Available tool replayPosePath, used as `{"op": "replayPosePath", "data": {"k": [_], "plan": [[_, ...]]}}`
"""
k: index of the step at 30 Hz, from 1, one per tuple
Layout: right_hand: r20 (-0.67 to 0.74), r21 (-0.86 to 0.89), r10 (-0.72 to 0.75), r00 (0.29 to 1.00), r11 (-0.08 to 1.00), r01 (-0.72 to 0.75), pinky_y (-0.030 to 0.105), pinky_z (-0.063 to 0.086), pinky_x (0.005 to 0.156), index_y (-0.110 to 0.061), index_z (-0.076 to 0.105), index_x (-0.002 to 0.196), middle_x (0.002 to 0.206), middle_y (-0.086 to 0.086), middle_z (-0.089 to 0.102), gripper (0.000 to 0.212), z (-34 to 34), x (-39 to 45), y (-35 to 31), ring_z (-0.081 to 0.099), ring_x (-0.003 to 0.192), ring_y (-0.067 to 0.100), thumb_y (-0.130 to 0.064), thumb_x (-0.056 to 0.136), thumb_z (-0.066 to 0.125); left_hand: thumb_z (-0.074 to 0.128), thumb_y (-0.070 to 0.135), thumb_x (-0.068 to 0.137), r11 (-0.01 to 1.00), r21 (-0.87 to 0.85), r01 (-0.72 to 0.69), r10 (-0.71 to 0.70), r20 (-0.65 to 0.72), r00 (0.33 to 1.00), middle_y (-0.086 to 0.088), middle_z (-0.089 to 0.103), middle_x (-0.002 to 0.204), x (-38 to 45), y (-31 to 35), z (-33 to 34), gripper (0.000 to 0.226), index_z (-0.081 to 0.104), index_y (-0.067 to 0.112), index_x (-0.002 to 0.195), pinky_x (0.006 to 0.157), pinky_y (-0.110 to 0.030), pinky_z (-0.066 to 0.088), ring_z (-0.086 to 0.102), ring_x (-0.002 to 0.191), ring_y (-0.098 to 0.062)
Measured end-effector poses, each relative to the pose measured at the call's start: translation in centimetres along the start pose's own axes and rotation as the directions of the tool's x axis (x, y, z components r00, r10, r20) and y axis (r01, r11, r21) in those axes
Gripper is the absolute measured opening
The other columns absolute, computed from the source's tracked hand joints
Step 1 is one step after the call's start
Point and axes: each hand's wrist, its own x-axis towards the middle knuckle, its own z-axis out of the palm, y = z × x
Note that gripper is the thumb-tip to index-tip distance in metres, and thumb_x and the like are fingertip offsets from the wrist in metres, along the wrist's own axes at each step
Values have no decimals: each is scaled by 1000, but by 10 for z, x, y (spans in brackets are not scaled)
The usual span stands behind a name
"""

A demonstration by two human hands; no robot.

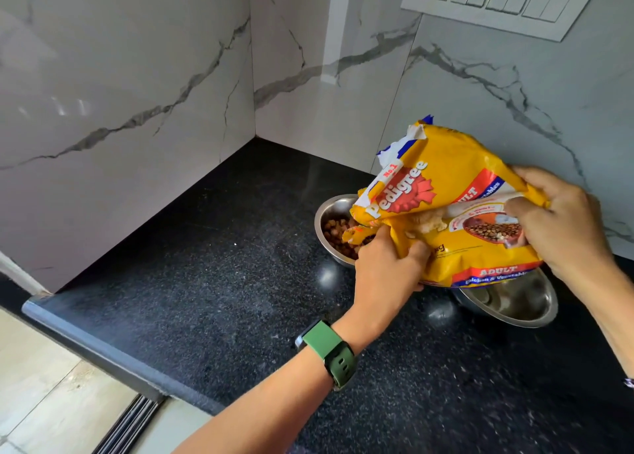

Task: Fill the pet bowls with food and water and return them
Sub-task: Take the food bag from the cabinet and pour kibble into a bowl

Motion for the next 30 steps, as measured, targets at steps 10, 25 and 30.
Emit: {"op": "replayPosePath", "data": {"k": [10, 25, 30], "plan": [[-21, -6, 0, 1000, 1000, 0, 27, 53, 51, -54, 62, 95, 71, -14, 67, 41, -5, 3, -6, 64, 52, 17, -23, 70, 49, 50, 45, 66, 1000, -7, -13, 12, -32, 999, -11, 70, 91, 2, 4, -2, 38, 52, 19, 94, 70, -49, 58, 70, 73, -35], [-45, -40, -43, 998, 998, 41, 27, 54, 50, -58, 61, 86, 67, -20, 67, 50, -8, 1, -7, 65, 59, 18, -9, 78, 52, 50, 48, 66, 1000, -17, -25, 24, -47, 999, -9, 70, 91, 4, -4, 2, 36, 54, 24, 93, 71, -50, 58, 69, 80, -33], [-6, -67, -21, 1000, 998, 21, 19, 50, 42, -41, 63, 98, 74, -17, 64, 41, -5, 3, -2, 64, 55, 23, -5, 83, 52, 51, 51, 63, 999, -33, 12, -14, -33, 999, -10, 70, 96, 3, -7, 5, 47, 56, 19, 97, 70, -52, 58, 70, 81, -33]]}}
